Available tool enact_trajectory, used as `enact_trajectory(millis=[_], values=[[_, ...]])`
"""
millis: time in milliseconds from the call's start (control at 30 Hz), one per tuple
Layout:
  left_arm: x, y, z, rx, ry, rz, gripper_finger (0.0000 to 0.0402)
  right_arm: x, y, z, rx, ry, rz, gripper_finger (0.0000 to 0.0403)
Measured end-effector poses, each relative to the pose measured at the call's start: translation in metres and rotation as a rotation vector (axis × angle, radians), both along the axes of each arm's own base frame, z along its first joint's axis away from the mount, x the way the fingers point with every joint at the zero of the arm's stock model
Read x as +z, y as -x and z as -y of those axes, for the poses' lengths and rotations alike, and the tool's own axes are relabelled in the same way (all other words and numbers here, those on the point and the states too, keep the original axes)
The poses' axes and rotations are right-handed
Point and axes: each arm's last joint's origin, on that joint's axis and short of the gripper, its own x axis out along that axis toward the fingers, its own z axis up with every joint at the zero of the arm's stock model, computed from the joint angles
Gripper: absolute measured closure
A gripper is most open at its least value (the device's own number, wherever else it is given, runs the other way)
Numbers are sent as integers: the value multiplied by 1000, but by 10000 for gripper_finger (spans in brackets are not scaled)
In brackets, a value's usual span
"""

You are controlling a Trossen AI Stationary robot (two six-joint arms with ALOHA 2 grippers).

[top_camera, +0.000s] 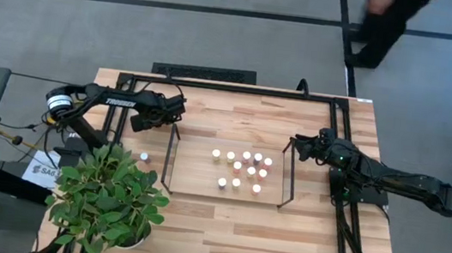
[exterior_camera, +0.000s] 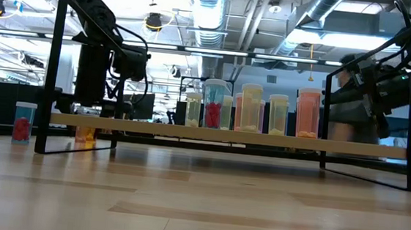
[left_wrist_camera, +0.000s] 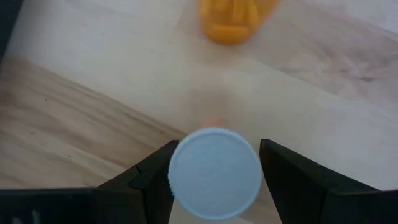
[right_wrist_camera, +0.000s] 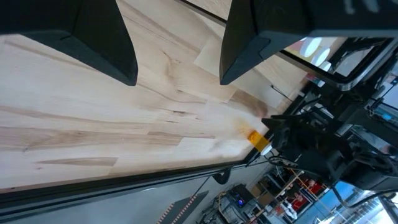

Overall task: Pick and place medicine bottles onto shelf by color
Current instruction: Put the red pill bottle on the shelf

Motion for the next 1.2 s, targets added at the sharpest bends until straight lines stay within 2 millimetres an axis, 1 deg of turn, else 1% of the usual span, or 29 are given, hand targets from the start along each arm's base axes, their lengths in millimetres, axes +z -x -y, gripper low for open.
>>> enact_trajectory(millis=[167,333,1033,1100,1200], values=[[10,-3,-4,1,-41,-40,191,0,0,0,0,0,0,154],[18,-6,-7,-68,-54,-81,191,0,0,0,0,0,1,154],[19,-3,-4,-99,-16,-121,192,0,0,0,0,0,0,154],[19,-3,-4,-99,-17,-121,198,0,0,0,0,0,0,154],[19,-3,-4,-100,-16,-118,219,0,0,0,0,0,1,154]])
